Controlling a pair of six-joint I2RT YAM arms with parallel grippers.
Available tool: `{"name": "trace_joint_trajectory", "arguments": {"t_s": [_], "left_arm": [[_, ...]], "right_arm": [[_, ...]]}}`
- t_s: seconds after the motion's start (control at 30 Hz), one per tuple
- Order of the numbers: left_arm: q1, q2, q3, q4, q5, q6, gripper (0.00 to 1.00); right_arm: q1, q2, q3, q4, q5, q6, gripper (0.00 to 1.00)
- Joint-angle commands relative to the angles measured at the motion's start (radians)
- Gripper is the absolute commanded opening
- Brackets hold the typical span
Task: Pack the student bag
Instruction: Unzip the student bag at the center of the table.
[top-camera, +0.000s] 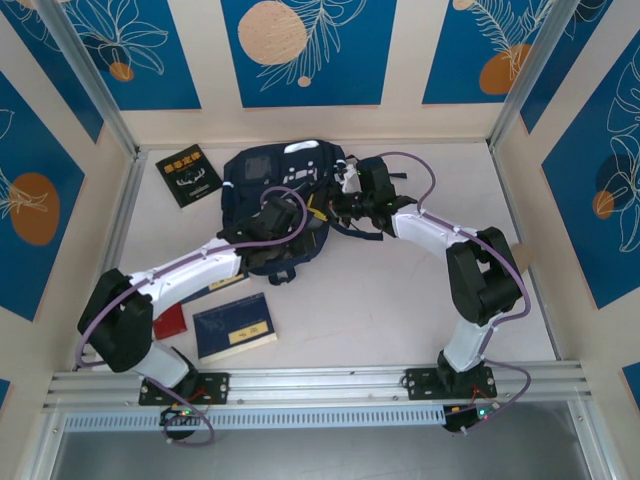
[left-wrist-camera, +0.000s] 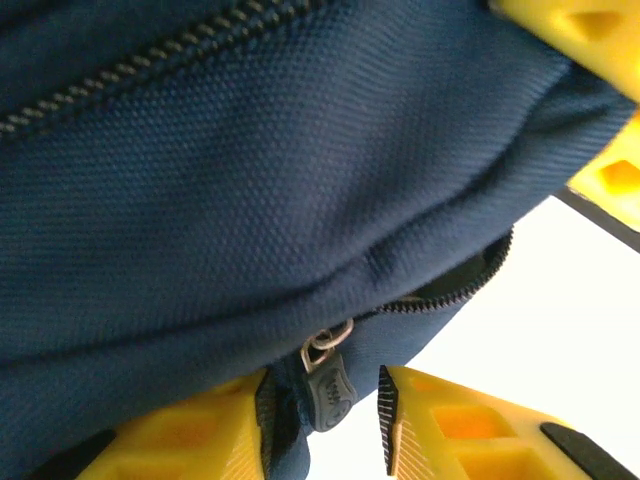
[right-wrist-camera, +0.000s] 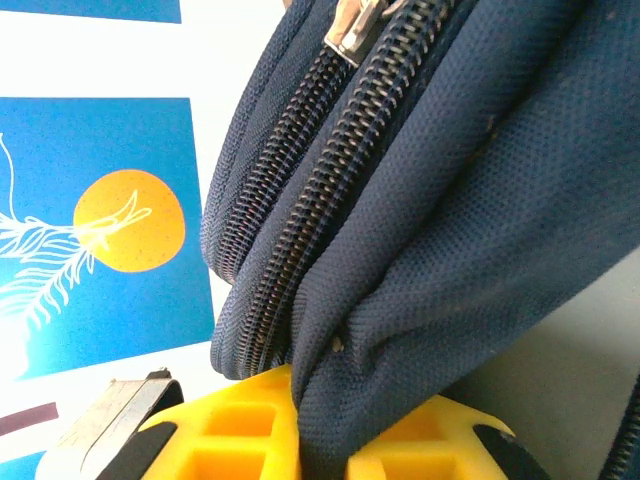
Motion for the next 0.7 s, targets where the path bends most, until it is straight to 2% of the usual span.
{"name": "trace_joint_trajectory", "arguments": {"t_s": [0.0,0.07,0.37,0.57,0.67], "left_arm": [[-0.008,0.041,0.052,-0.011,-0.051,-0.018,0.32],[-0.008,0.053,0.07,-0.027,-0.051,-0.018,0.31],[-0.007,0.025,0.093,-0.081,-0.074,0.021,0.13],[-0.003,0.004,0.138,-0.163,-0.036,0.066,0.01],[0.002,0.007,0.163,-0.21,-0.008,0.082,0.0]], "right_arm": [[0.016,-0.014,0.005,0.072,-0.041,0.003,0.15],[0.015,-0.015,0.003,0.071,-0.044,0.0,0.15],[0.01,-0.024,0.002,0.006,0.014,-0.046,0.14],[0.004,-0.04,0.012,-0.082,0.093,-0.101,0.13],[0.003,-0.045,0.018,-0.126,0.135,-0.124,0.13]]}}
